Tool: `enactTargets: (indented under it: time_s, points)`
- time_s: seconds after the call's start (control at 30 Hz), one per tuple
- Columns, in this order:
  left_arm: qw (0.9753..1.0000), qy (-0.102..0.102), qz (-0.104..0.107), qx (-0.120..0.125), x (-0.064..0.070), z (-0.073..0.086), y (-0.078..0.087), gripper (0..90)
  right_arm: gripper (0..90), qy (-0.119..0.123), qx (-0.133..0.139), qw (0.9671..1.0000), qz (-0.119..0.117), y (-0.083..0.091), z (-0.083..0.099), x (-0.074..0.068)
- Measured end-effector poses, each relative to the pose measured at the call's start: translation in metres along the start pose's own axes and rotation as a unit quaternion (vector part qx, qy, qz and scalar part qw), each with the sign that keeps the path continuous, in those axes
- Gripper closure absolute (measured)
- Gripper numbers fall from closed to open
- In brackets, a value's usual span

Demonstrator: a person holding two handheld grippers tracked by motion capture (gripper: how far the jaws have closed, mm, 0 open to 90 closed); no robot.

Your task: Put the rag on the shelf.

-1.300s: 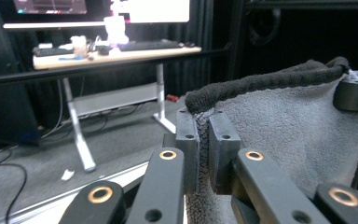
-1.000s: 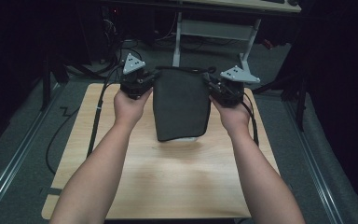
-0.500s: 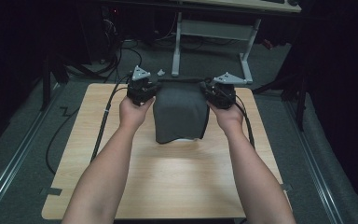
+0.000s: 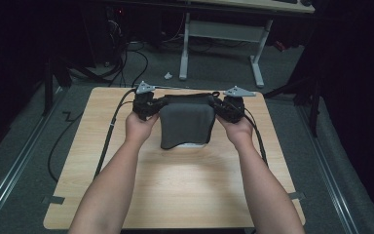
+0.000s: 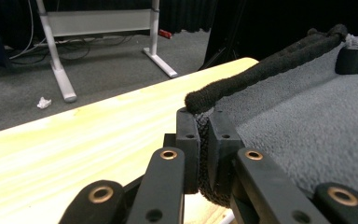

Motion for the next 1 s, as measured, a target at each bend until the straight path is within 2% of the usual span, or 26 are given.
enactTargets:
  time_s: [0.1,0.17,0.27,0.5,1.0]
  points:
    - [1.0,0.006,0.004,-0.005,-0.004,0.008,-0.001,84.6,79.2,0.006,-0.008,0.9999,-0.001,-0.002,0.005,-0.004]
    - [0.9998,0.015,0.011,-0.006,-0.006,0.013,-0.002,84.6,79.2,-0.006,-0.006,1.0,-0.003,-0.002,0.007,-0.005]
    - [0.9996,0.022,0.016,-0.01,-0.007,0.019,-0.003,84.5,79.4,-0.008,-0.007,0.9999,-0.002,-0.003,0.009,-0.005]
    - [0.9991,0.031,0.018,-0.021,-0.009,0.03,-0.007,84.4,79.3,-0.028,-0.011,0.9995,-0.01,-0.005,0.018,-0.004]
    - [0.9985,0.034,0.021,-0.037,-0.012,0.047,-0.01,84.4,78.9,-0.061,-0.014,0.9976,-0.03,-0.012,0.039,-0.008]
Point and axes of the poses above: each handheld gripper's, and its own axes: y roughly backward along the jaws, z roughly out of its underside, x roughly to its right, the point moved 6 cm from there along -y, roughly forward along the jaws, and after that the axes turned 14 degrees about y, right-handed, at the moved point
